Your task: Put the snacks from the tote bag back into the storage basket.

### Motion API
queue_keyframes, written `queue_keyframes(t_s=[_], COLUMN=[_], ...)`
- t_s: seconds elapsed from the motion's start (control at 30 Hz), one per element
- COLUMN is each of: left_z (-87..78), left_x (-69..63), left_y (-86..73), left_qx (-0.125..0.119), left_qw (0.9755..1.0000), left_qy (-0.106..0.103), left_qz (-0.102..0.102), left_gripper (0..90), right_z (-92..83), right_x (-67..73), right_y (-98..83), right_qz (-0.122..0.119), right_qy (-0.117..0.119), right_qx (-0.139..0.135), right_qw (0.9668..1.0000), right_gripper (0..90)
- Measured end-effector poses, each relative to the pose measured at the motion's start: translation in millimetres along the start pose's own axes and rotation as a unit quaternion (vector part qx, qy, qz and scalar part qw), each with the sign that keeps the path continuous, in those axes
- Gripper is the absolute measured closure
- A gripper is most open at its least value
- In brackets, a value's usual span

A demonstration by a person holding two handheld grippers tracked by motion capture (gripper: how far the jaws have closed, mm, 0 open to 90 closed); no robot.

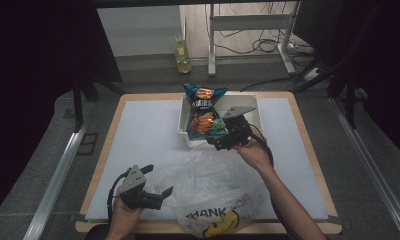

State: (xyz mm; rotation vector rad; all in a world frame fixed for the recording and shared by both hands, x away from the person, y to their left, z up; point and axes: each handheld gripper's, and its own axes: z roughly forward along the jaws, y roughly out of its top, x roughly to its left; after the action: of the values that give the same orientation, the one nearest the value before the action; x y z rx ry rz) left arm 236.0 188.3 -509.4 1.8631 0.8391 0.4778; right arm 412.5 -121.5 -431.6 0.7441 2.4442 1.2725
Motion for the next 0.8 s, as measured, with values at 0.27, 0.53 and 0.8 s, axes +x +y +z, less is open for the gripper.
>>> queue_keyframes(t_s=[0.27,0.53,0.8], left_z=[0.2,-0.3,-0.5], left_x=[0.0,0.6,0.9], left_y=[0.0,-0.1,-0.1], left_qx=[-0.004,-0.006,-0.008], left_qw=[1.0,1.0,0.9999], left_qy=[-0.002,-0.003,-0.003], left_qz=[-0.003,-0.005,-0.006], left_gripper=[0.0,0.0,0.0], right_z=[-10.3,-20.0,-24.8], right_x=[3.3,6.8,9.5], right_y=[-3.0,-8.2,-17.1], right_qz=[-0.004,-0.001,-0.003], right_qy=[-0.003,-0.001,0.0], right_qx=[-0.009,-0.015,-0.01], right_qw=[0.9999,0.9999,0.9999], right_gripper=[2.4,2.4,2.4])
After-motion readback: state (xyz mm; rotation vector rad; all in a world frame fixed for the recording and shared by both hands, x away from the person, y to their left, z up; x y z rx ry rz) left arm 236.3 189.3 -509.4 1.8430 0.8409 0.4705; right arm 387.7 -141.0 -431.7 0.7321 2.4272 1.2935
